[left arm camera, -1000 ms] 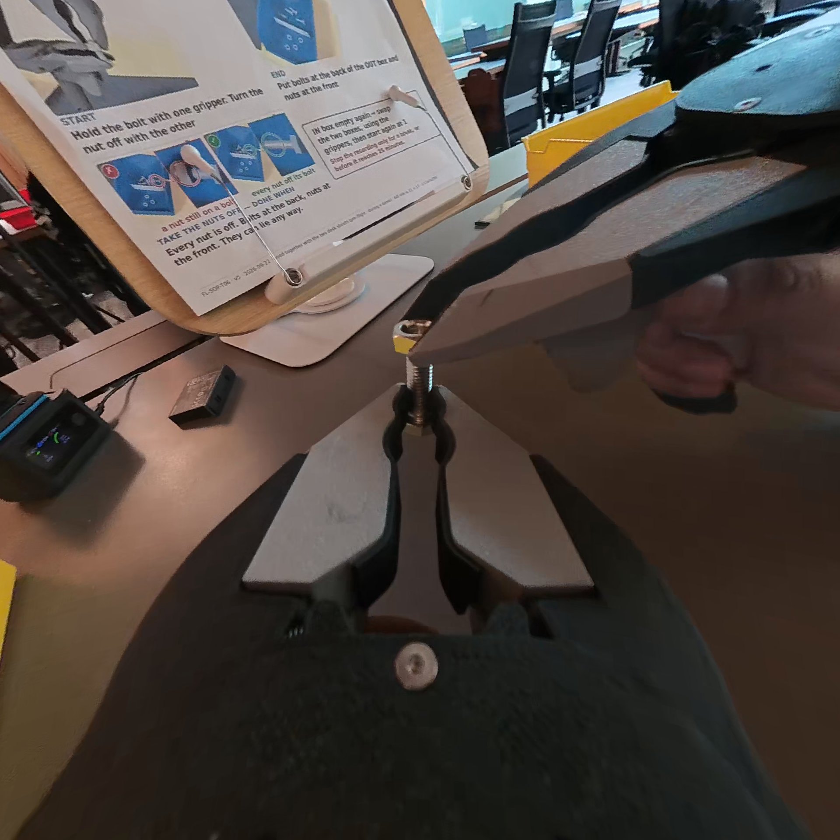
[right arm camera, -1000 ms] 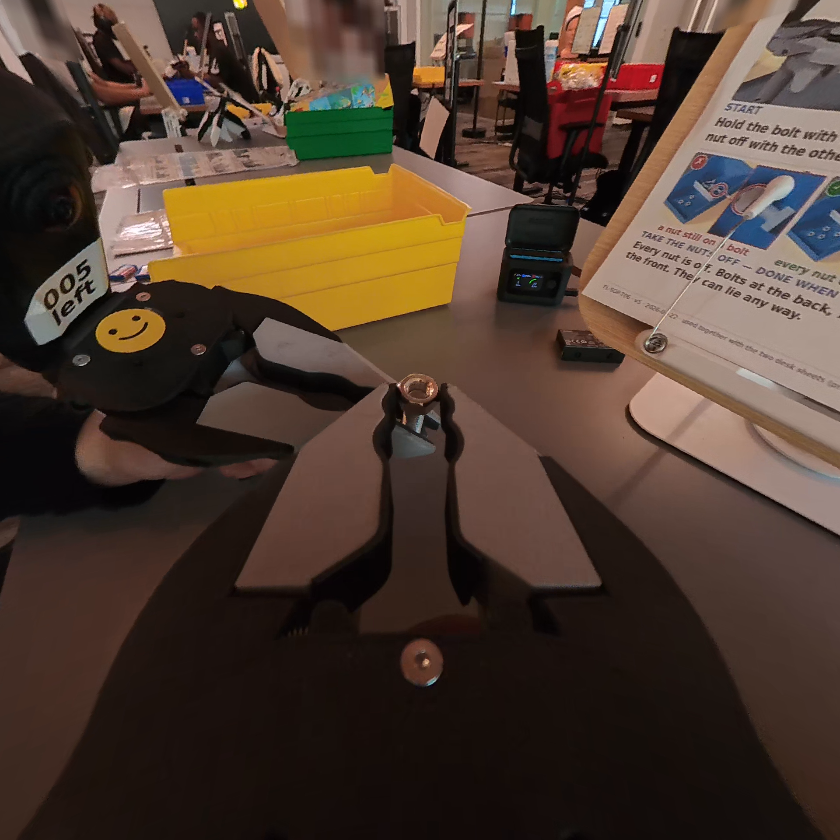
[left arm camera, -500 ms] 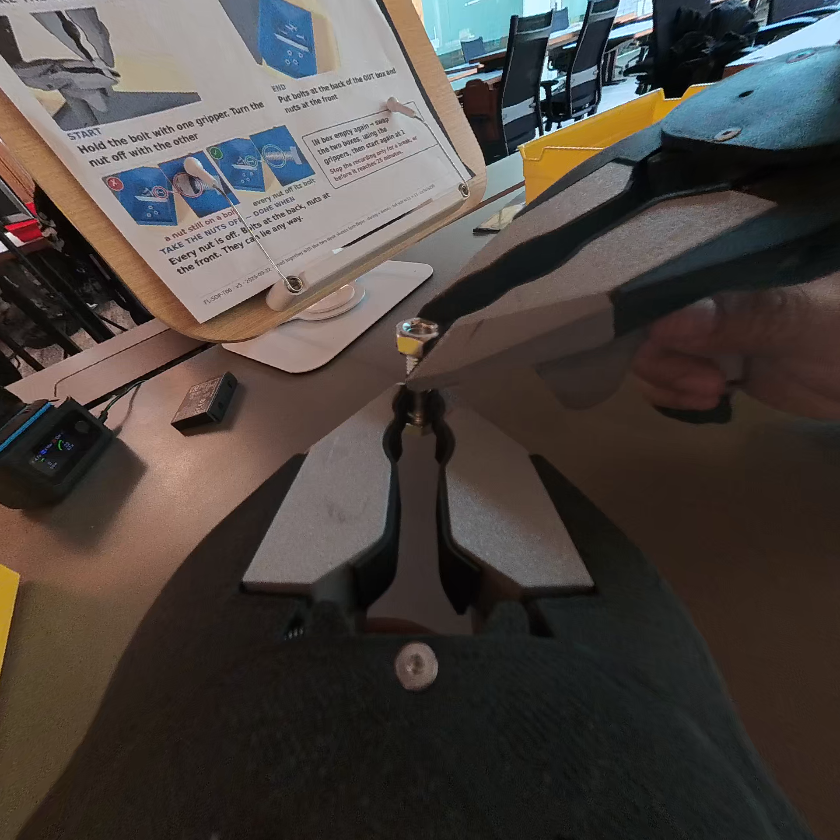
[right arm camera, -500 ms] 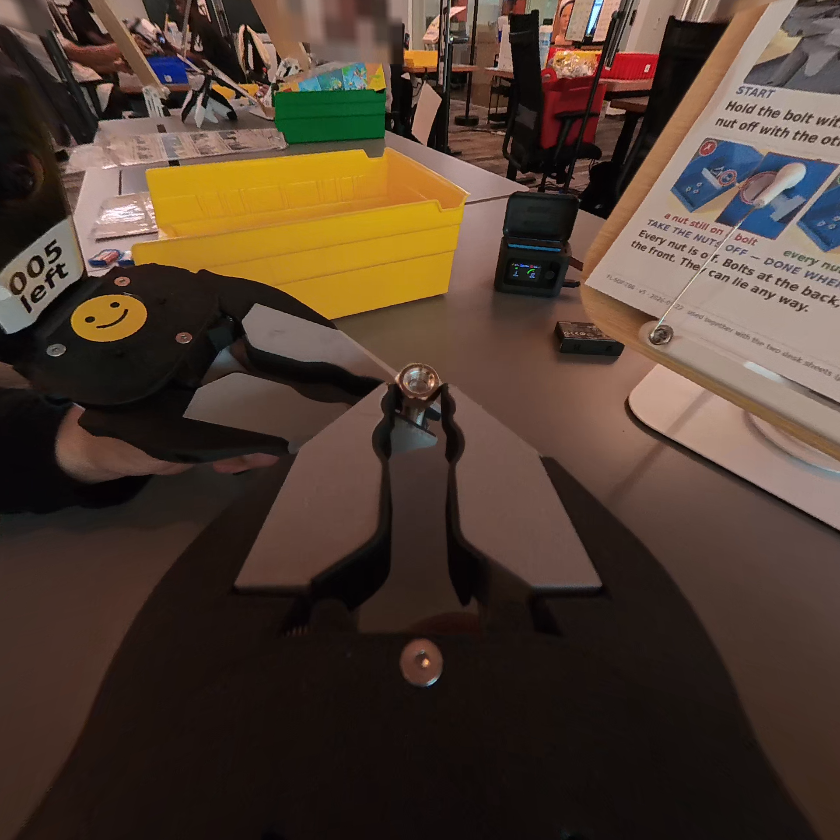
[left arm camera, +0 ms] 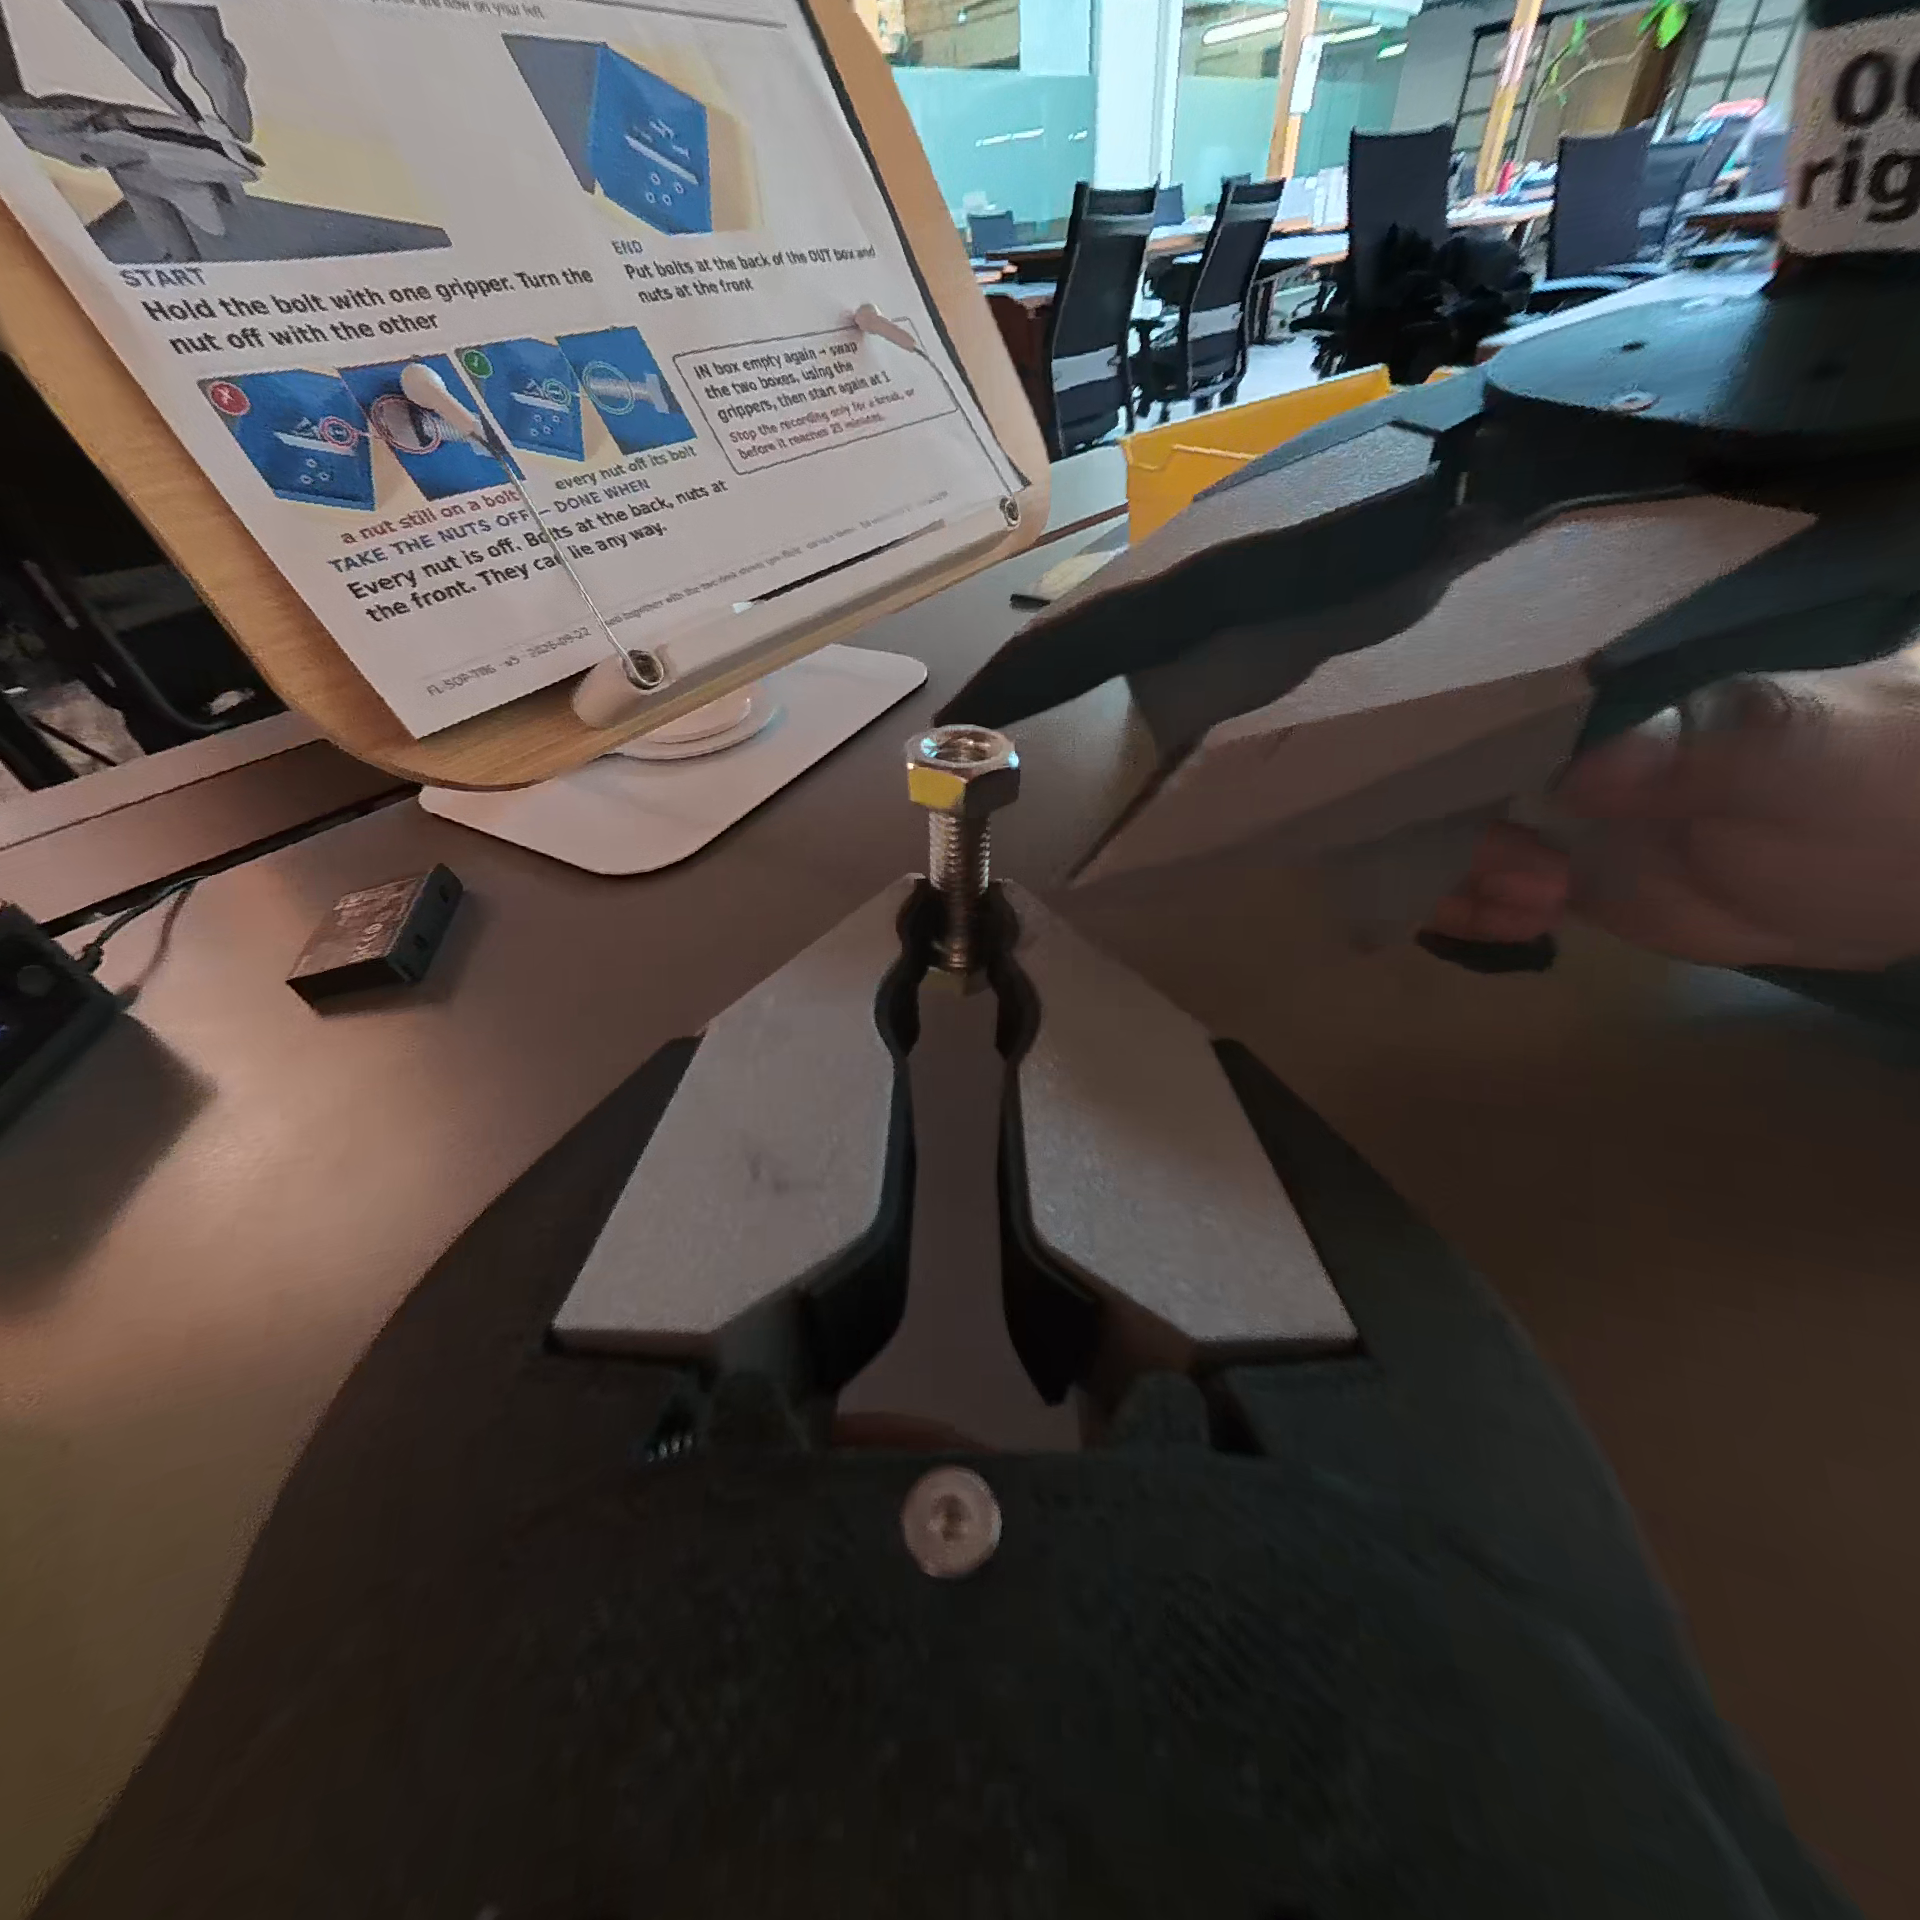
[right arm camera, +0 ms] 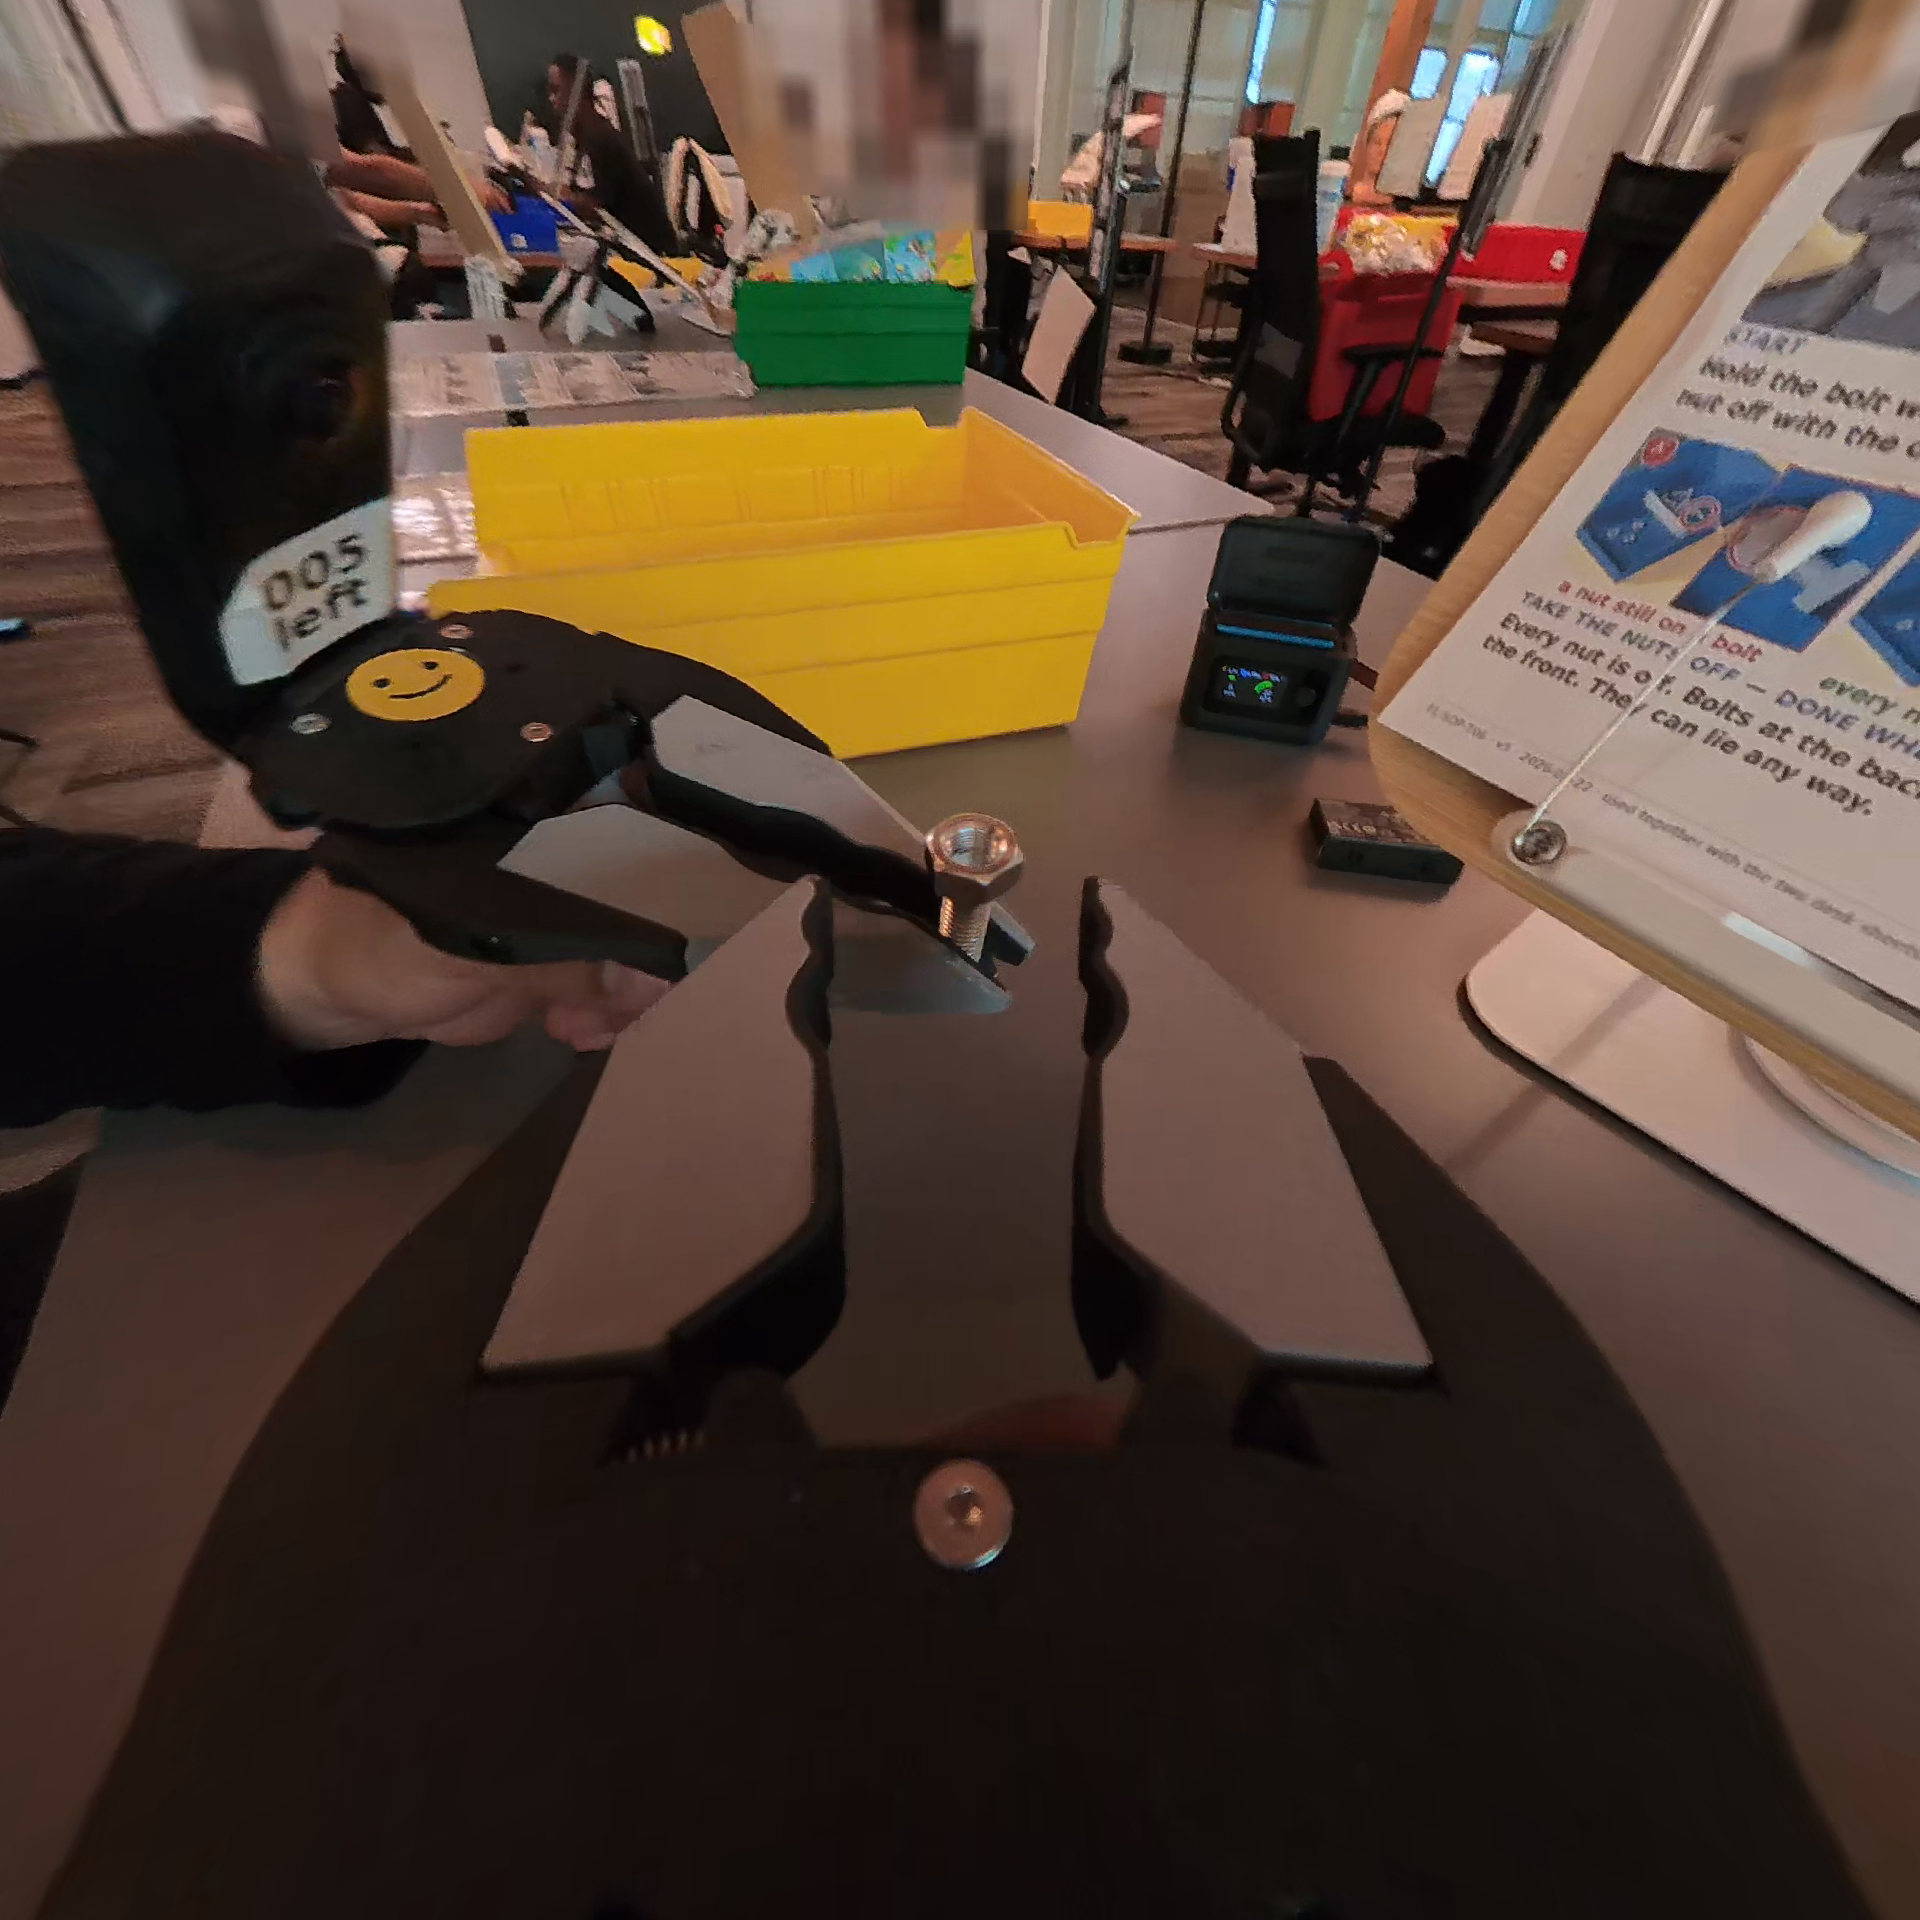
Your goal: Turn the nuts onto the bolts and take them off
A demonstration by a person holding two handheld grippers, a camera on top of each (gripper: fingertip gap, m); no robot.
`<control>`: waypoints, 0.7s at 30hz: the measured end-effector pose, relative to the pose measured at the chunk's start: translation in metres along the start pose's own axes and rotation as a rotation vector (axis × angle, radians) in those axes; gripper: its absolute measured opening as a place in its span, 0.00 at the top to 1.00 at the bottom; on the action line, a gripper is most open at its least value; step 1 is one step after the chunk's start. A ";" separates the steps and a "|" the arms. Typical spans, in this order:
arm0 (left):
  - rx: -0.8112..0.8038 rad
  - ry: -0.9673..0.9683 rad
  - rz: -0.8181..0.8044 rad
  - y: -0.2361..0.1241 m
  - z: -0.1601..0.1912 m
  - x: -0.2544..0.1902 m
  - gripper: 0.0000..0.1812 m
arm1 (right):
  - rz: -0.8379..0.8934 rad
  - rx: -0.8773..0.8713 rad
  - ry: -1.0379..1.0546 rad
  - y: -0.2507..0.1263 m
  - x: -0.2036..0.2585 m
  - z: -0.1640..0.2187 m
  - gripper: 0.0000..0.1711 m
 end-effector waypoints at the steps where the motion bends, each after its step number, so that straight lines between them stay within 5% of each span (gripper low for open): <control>1: -0.007 -0.013 0.009 -0.001 -0.001 0.001 0.96 | -0.023 -0.016 -0.006 -0.001 0.003 -0.002 0.73; 9: -0.047 -0.061 0.165 -0.008 -0.006 -0.019 0.96 | -0.157 -0.077 0.028 -0.002 0.016 -0.007 0.65; 21: -0.072 -0.037 0.226 -0.011 -0.009 -0.031 0.96 | -0.294 -0.121 0.048 -0.005 0.034 -0.011 0.71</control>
Point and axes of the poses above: each gripper's, where its closed fingertips meet, y out along the fingers, z out of its underside, x = y × z across the jaws, the point moved 1 cm from there along -y, back along the fingers, and after that the axes turned 7 degrees about -z, right-handed, at the moved point
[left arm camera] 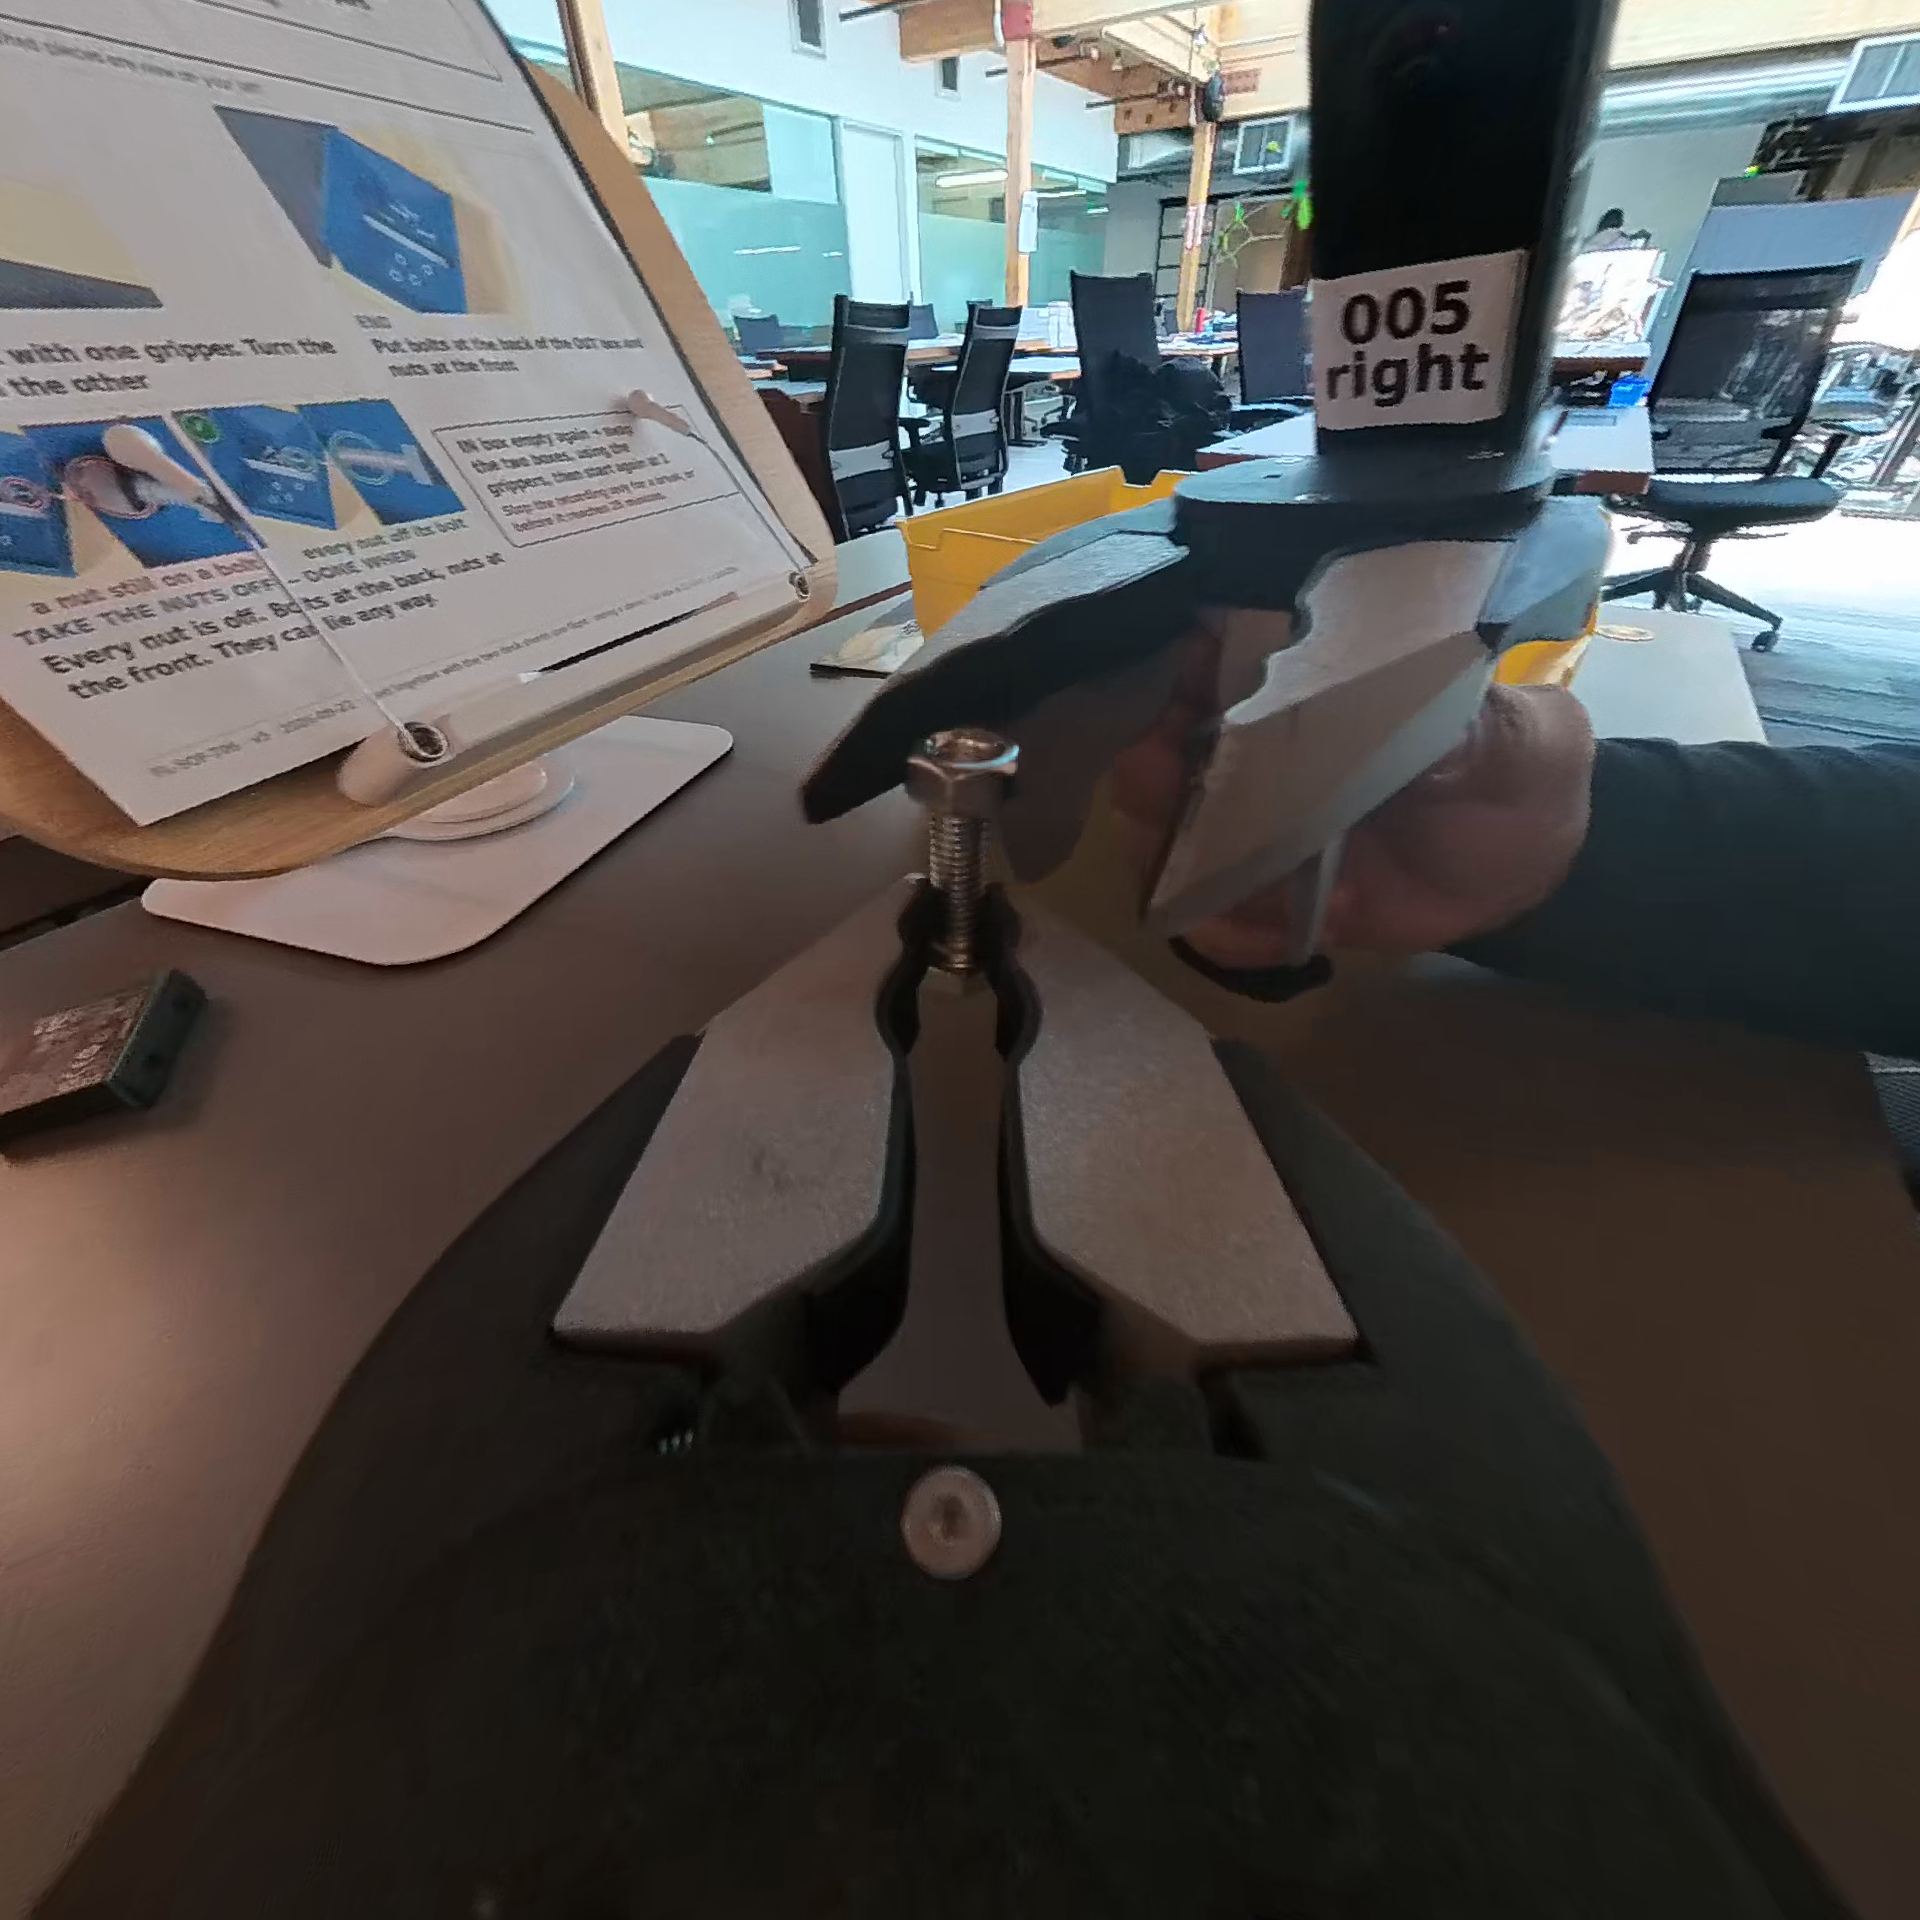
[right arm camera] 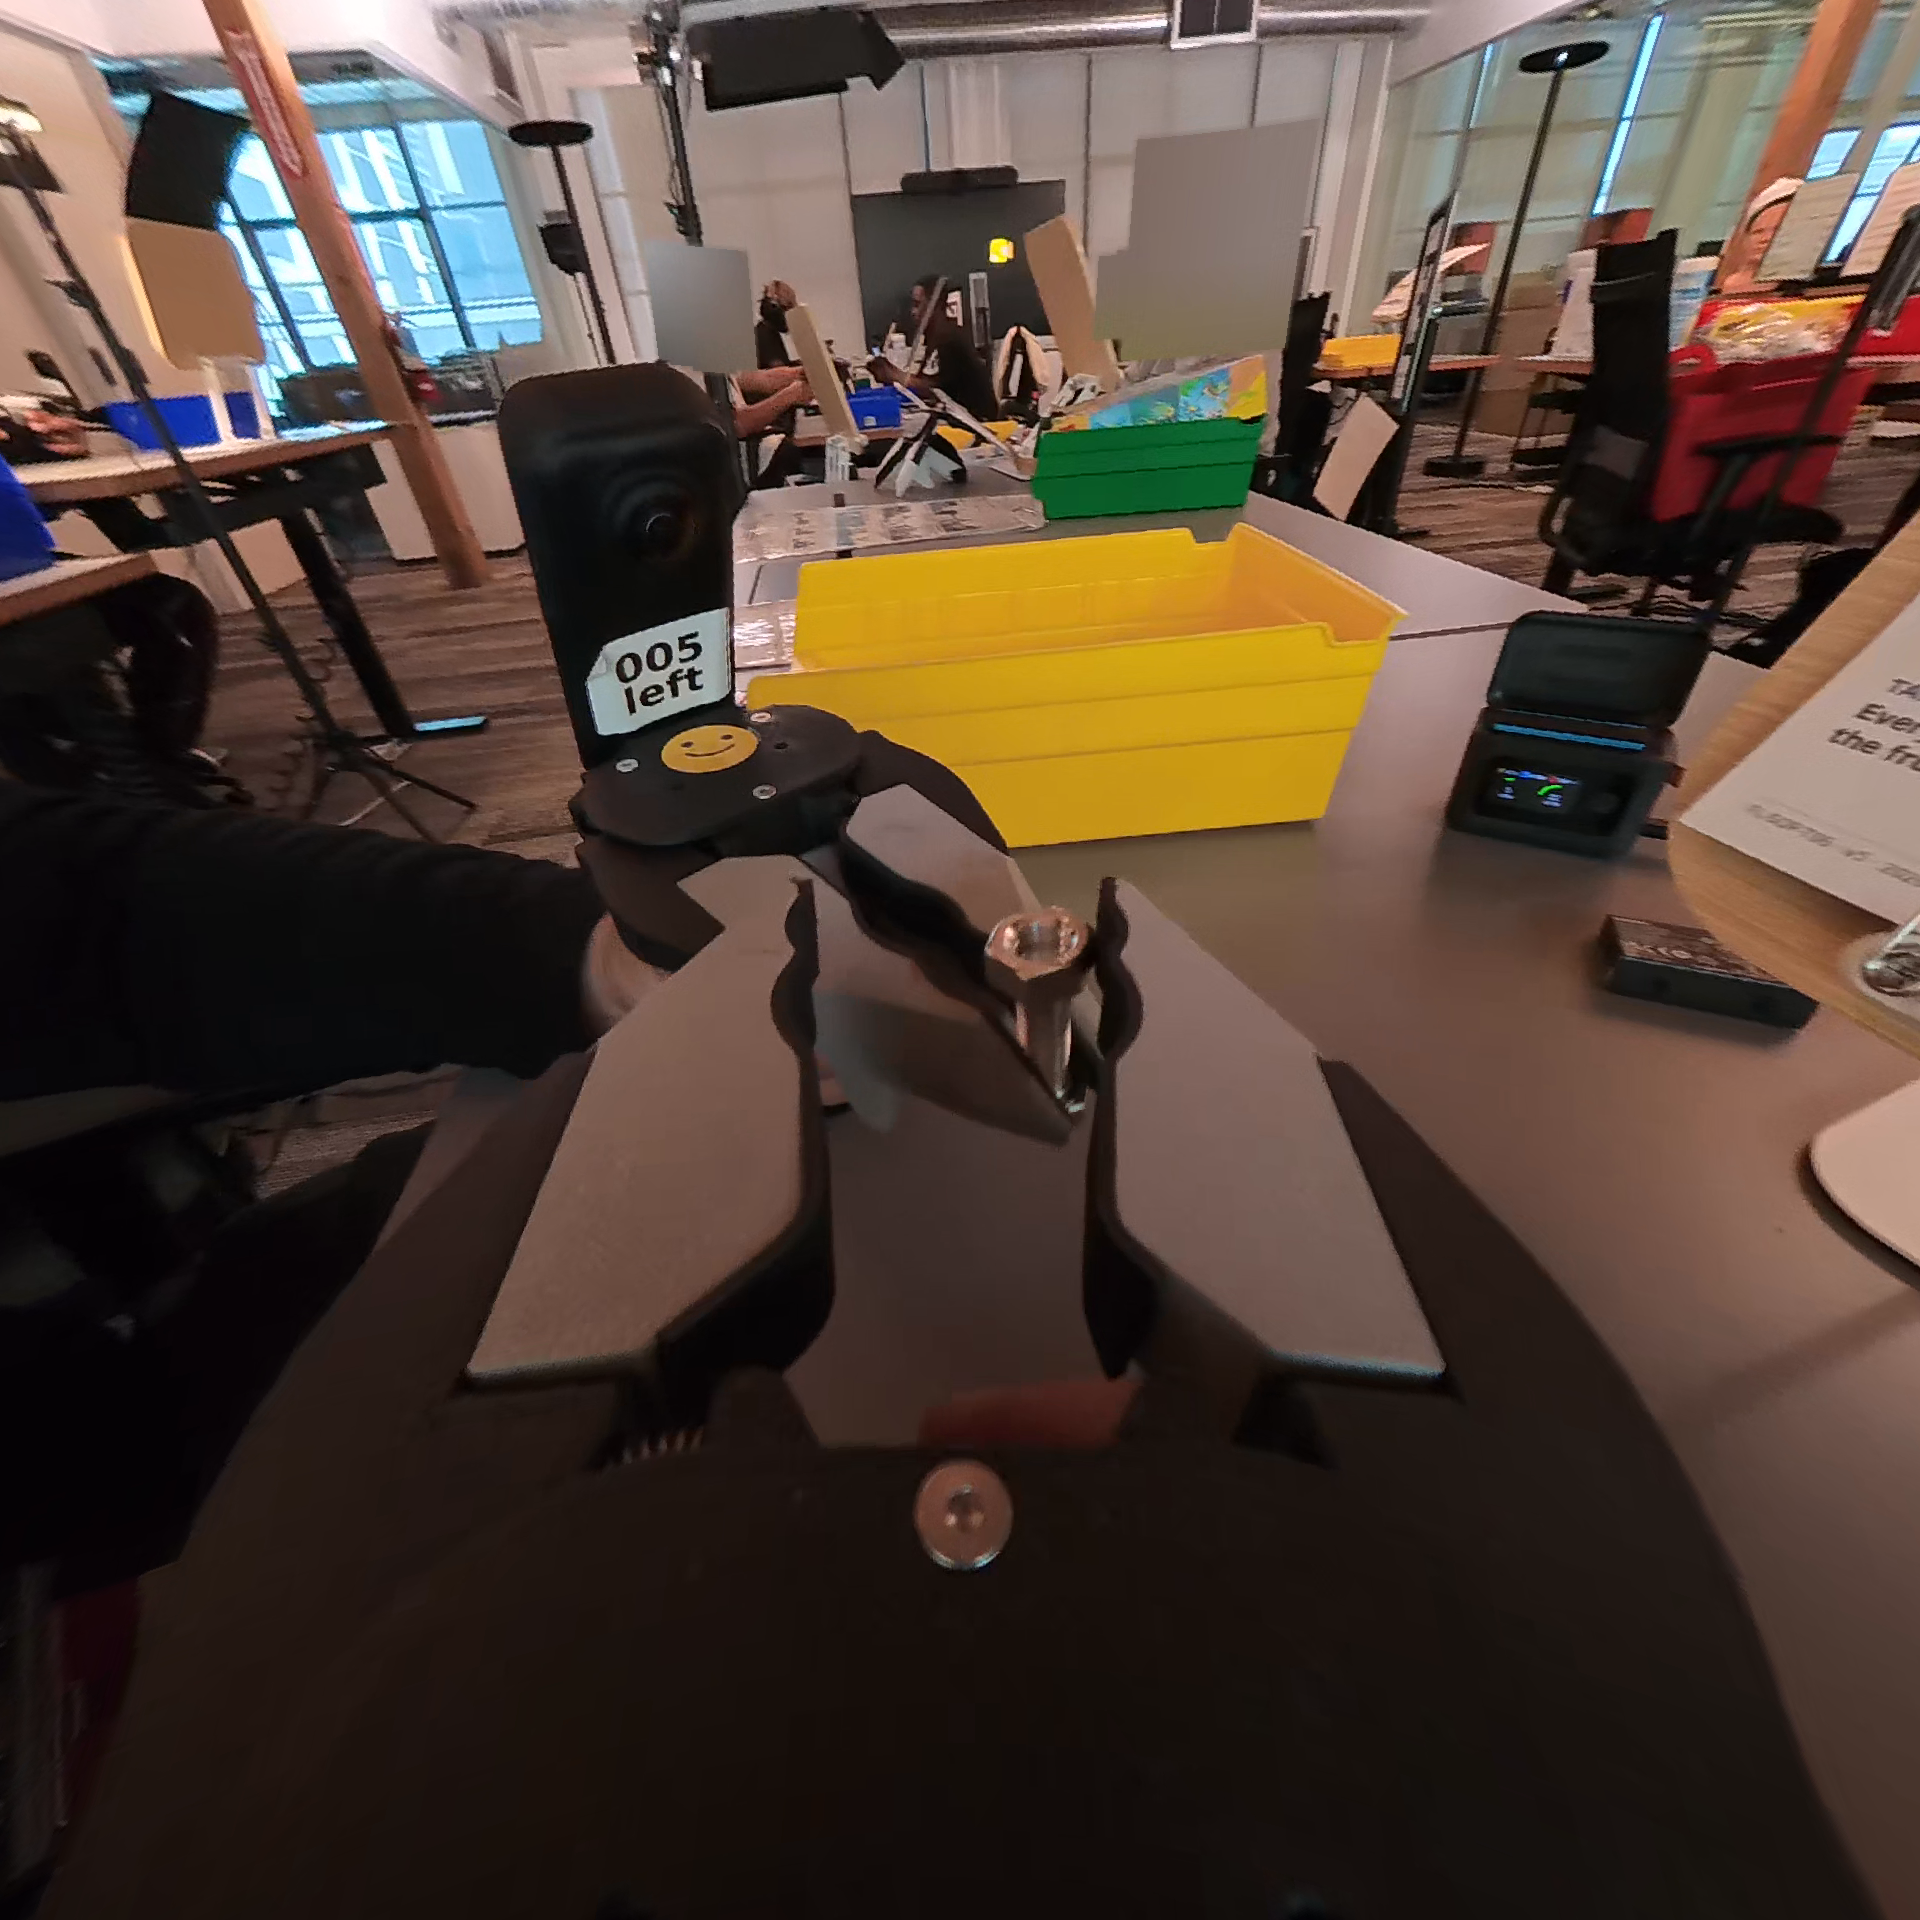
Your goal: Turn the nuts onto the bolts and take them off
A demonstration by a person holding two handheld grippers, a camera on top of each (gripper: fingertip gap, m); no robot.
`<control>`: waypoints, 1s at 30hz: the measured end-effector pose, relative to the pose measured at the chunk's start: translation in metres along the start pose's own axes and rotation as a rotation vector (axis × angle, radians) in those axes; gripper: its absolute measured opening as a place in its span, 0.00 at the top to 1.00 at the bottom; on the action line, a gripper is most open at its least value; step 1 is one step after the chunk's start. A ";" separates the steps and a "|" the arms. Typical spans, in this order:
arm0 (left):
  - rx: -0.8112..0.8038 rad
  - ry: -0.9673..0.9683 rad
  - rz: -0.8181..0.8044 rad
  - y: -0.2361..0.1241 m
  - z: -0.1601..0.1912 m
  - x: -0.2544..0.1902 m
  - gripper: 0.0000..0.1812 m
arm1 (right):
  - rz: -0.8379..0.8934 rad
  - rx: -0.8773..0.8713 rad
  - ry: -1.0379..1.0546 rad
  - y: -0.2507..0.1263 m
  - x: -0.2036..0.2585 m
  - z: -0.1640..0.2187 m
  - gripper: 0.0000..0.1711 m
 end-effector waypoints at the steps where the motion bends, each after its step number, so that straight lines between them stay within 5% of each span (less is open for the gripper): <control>1: 0.000 -0.006 -0.010 0.000 0.000 0.003 0.96 | 0.005 0.001 0.000 0.000 -0.001 0.000 0.70; 10: -0.012 -0.069 -0.085 -0.006 -0.003 0.024 0.96 | 0.053 -0.004 0.007 -0.006 -0.009 -0.002 0.72; 19: -0.020 -0.004 0.095 -0.004 -0.004 -0.015 0.96 | -0.038 -0.013 0.014 0.001 0.007 -0.002 0.68; 24: 0.007 -0.023 -0.055 -0.002 0.001 0.013 0.96 | 0.016 0.025 -0.018 0.002 0.002 0.002 0.63; 30: -0.009 -0.055 -0.091 -0.007 -0.003 0.025 0.96 | 0.032 -0.011 0.030 -0.005 -0.006 -0.002 0.70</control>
Point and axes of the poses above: each gripper's, where its closed fingertips meet, y out along the fingers, z out of its underside, x = y × z across the jaws, the point moved 1 cm from there along -y, back along the fingers, and after that the axes turned 7 degrees about -z, right-handed, at the moved point
